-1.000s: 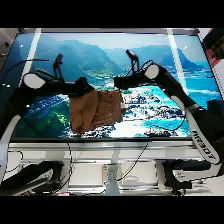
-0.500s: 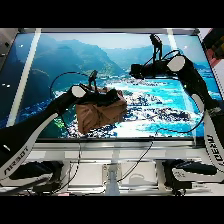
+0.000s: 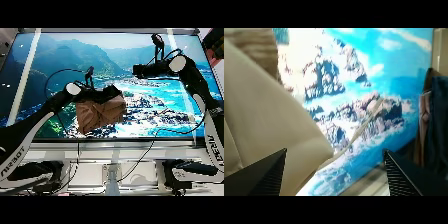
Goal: Fold the clothes and pants, and hang the long-sleeved shirts on hangers.
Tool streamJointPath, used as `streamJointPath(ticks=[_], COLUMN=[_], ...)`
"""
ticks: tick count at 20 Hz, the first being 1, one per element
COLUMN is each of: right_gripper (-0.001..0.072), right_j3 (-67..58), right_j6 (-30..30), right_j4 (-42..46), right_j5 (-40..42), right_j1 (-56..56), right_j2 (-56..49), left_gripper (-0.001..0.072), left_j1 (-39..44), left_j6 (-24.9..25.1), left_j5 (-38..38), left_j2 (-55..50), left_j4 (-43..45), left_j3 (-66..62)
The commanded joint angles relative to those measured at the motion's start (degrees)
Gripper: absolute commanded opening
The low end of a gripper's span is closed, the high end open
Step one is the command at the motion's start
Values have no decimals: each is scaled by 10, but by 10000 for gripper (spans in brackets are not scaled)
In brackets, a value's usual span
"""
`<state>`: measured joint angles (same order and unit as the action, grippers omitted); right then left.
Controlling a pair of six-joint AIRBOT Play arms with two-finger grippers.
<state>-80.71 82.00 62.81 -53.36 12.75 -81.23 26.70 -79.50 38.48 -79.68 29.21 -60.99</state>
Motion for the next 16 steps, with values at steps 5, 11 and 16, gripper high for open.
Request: streamJointPath(ticks=[5, 11, 16], right_gripper=[25, 312, 552], right_j3=[2, 52, 81], right_j6=[-216, -355, -355], right_j4=[87, -99, -42], right_j5=[-129, -266, -153], right_j1=[-41, -70, 16], right_j2=[-22, -38, -43], left_gripper=[681, 681, 682], left_j1=[-116, -154, -154], left_j6=[125, 125, 125], left_j5=[2, 2, 2], left_j2=[139, 195, 193], left_j4=[4, 51, 50], left_j3=[0, 0, 0])
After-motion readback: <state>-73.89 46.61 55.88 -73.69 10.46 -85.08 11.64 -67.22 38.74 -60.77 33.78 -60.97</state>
